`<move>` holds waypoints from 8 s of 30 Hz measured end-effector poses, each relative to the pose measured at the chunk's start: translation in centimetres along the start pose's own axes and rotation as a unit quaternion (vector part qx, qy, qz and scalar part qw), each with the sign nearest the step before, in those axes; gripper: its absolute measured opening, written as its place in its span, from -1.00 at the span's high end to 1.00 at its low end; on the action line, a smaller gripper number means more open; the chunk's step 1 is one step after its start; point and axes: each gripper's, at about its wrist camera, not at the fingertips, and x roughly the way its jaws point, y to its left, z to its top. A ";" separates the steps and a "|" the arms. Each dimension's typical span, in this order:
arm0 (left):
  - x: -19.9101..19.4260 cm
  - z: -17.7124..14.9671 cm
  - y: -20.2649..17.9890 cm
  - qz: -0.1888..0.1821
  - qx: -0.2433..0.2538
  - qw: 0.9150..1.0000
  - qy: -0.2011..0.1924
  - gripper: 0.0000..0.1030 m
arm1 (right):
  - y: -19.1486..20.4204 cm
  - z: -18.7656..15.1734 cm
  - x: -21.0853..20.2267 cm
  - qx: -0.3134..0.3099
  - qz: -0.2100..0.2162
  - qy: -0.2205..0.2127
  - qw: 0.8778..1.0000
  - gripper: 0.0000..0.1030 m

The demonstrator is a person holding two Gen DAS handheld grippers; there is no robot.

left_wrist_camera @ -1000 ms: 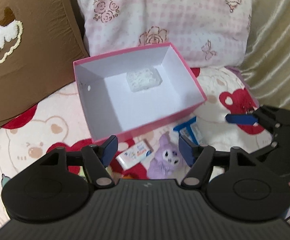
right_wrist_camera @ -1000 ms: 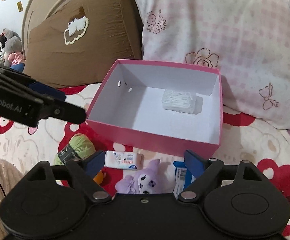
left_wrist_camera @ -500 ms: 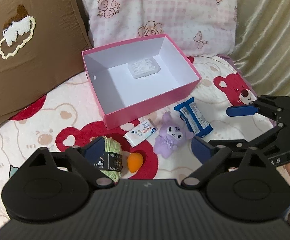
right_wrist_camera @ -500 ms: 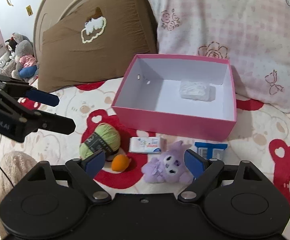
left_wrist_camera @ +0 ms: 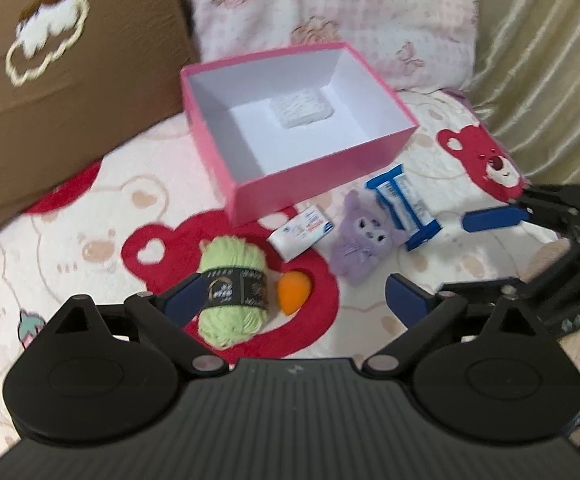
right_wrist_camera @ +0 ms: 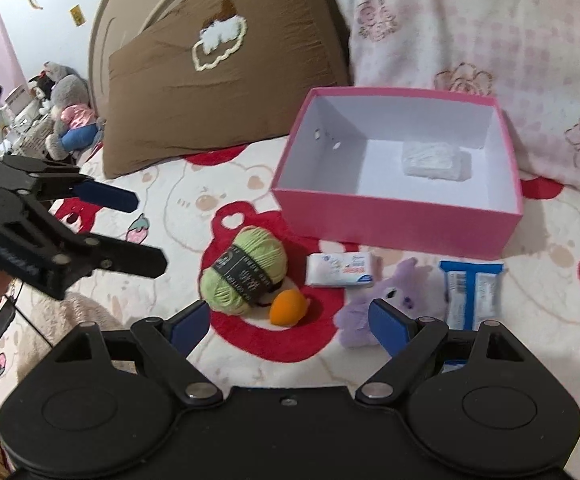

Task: Organize objects
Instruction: 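Raise the left tool out of the pink box toward the green yarn ball, then lower the left tool's open fingers around the green yarn ball and close, then lift the green yarn ball with the left tool toward the pink box, then lower the green yarn ball into the pink box beside the floss-pick box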

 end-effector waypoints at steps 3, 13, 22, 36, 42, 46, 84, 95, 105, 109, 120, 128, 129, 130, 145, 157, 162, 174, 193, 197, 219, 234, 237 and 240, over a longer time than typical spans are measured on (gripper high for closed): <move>0.2 -0.3 1.2 -0.009 -0.008 1.000 -0.016 -0.86 | 0.5 -0.7 0.2 0.010 -0.003 -0.003 1.000 -0.73; 2.7 -1.6 3.1 -0.013 -0.020 0.999 -0.034 -0.85 | 2.1 -2.0 1.6 0.027 0.026 -0.015 0.999 -0.73; 5.5 -2.0 4.2 -0.013 -0.027 0.999 -0.027 -0.83 | 4.5 -1.3 4.1 -0.020 0.011 -0.020 1.000 -0.73; 9.2 -4.1 6.2 -0.026 -0.070 0.997 -0.014 -0.82 | 6.0 -1.2 10.6 -0.005 0.038 0.021 0.999 -0.73; 10.6 -4.6 6.8 -0.031 -0.091 0.995 -0.007 -0.66 | 6.1 -1.3 12.7 -0.011 0.041 0.021 0.999 -0.73; 11.1 -5.0 7.7 -0.027 -0.113 0.993 -0.007 -0.63 | 6.0 -1.6 13.9 -0.009 0.044 0.017 0.999 -0.73; 15.8 -7.1 10.0 -0.082 -0.253 0.964 0.025 -0.13 | 4.6 -4.1 20.0 0.077 -0.007 -0.039 0.996 -0.34; 15.9 -7.3 8.7 -0.047 -0.231 0.972 0.006 -0.05 | 5.2 -4.3 20.7 0.044 -0.031 -0.034 0.998 -0.29; 14.5 -7.6 6.7 -0.020 -0.188 0.982 -0.017 0.04 | 4.8 -4.7 20.2 0.051 -0.010 -0.047 0.998 -0.29; 14.3 -7.8 6.1 -0.020 -0.187 0.982 -0.024 0.04 | 5.2 -4.9 20.1 0.037 -0.019 -0.051 0.998 -0.29; 12.1 -8.5 4.6 -0.039 -0.187 0.979 -0.065 0.03 | 6.2 -5.5 17.2 0.010 -0.047 -0.076 0.996 -0.29; 9.0 -8.4 4.8 -0.086 -0.216 0.968 -0.089 0.04 | 7.0 -4.6 14.5 -0.026 -0.055 -0.085 0.995 -0.33; 8.5 -8.5 4.4 -0.084 -0.212 0.969 -0.095 0.04 | 7.2 -4.5 14.0 -0.031 -0.055 -0.087 0.994 -0.33; 8.0 -8.5 3.9 -0.082 -0.206 0.970 -0.100 0.04 | 7.5 -4.4 13.5 -0.037 -0.054 -0.089 0.994 -0.33; 3.4 -4.8 0.3 -0.111 -0.159 0.974 -0.118 0.04 | 8.5 -2.5 6.8 -0.107 -0.101 -0.118 0.982 -0.38; 2.9 -1.6 -0.2 -0.123 -0.202 0.966 -0.102 0.04 | 6.7 -0.2 5.2 -0.132 -0.107 -0.127 0.977 -0.38; 2.7 0.1 -0.1 -0.134 -0.213 0.962 -0.104 0.04 | 6.1 0.8 4.6 -0.127 -0.104 -0.131 0.978 -0.38; 4.4 5.5 1.0 -0.163 -0.226 0.951 -0.132 0.04 | 3.5 5.4 4.5 -0.137 -0.144 -0.147 0.969 -0.31; 12.0 12.3 3.5 -0.120 -0.231 0.960 -0.099 0.04 | -4.8 12.4 9.2 -0.086 -0.061 -0.101 0.989 -0.31; 13.8 11.3 5.1 -0.139 -0.246 0.952 -0.117 0.04 | -6.1 13.9 11.0 -0.069 -0.043 -0.083 0.993 -0.31; 21.3 10.9 5.7 -0.102 -0.201 0.968 -0.111 0.06 | -10.2 12.2 18.7 -0.036 -0.025 -0.061 0.997 -0.30; 23.9 14.0 4.9 -0.078 -0.173 0.980 -0.062 0.06 | -11.6 13.2 20.3 -0.049 -0.069 -0.023 0.996 -0.25; 24.2 13.7 5.1 -0.073 -0.181 0.979 -0.062 0.06 | -11.7 13.0 20.7 -0.053 -0.066 -0.022 0.996 -0.23; 24.4 13.3 5.5 -0.076 -0.189 0.977 -0.062 0.06 | -11.8 12.9 21.3 -0.051 -0.063 -0.018 0.997 -0.22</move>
